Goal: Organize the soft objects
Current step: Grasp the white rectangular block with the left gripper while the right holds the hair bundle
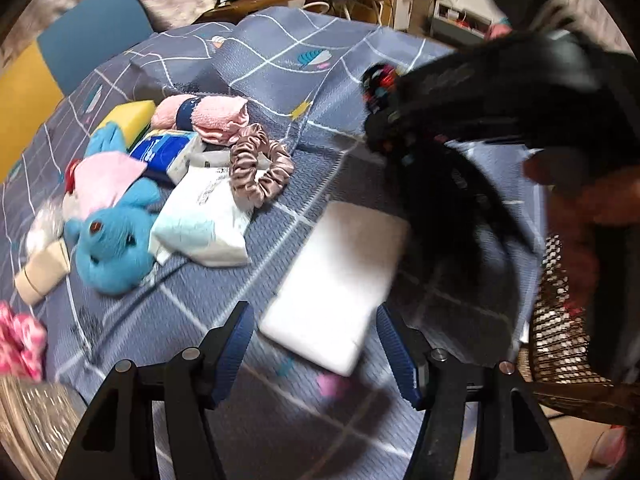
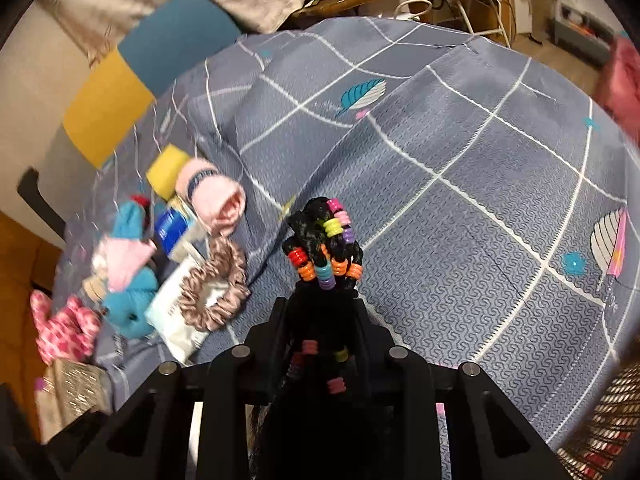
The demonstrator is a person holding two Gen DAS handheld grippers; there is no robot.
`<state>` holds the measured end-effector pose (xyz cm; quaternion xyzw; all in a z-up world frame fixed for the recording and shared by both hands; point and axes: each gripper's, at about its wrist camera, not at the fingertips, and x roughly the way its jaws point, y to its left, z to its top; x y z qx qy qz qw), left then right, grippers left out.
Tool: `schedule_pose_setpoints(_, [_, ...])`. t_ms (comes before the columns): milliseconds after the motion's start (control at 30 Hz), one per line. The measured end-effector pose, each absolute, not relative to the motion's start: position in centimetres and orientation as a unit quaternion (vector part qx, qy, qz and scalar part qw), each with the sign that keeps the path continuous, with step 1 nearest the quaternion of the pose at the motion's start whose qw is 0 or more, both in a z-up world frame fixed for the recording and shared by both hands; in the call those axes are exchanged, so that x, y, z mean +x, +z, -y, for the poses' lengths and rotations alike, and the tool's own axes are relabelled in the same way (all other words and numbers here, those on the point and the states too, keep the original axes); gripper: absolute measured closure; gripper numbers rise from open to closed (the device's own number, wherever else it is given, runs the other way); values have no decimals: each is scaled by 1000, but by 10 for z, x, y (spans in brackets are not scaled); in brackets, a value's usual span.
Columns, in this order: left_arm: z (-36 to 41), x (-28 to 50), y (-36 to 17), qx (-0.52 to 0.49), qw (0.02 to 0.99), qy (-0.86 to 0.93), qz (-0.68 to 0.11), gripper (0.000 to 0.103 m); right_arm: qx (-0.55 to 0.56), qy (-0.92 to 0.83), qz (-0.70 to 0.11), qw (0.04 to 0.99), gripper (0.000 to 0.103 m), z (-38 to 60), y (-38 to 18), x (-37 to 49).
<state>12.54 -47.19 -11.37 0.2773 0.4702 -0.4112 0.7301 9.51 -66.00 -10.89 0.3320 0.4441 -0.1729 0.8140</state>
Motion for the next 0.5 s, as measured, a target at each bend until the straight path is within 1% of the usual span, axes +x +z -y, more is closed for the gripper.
schedule_pose_setpoints(33, [477,127,-117,287,729,-408,-469,34,336,-179,-437,815,73,664,-106,92])
schedule_pose_setpoints(67, [481,130,-119,292,729,-405,-468,32,335,-188,-433,816,73,665,-101,89])
schedule_pose_setpoints(167, [490,135,-128,297,720,-408,-477,32,323,-223,-417,820,73,675,-90,82])
schedule_pose_setpoints(300, [501,131,-138,328,706,-414,-471,32,339,-226,-408,817,73,682,-88,78])
schedule_pose_setpoints(367, [504,133,-139,326,703,-418,-473,32,341,-222,-409,817,73,682,-89,78])
schedule_pose_setpoints(400, [506,134,-139,323,702,-419,-476,32,342,-219,-409,817,73,681,-89,77])
schedule_pose_setpoints(433, [507,135,-140,319,703,-419,-479,36,342,-217,-410,817,73,680,-89,77])
schedule_pose_setpoints(500, [506,138,-141,305,702,-419,-488,39,343,-214,-409,818,73,678,-90,79])
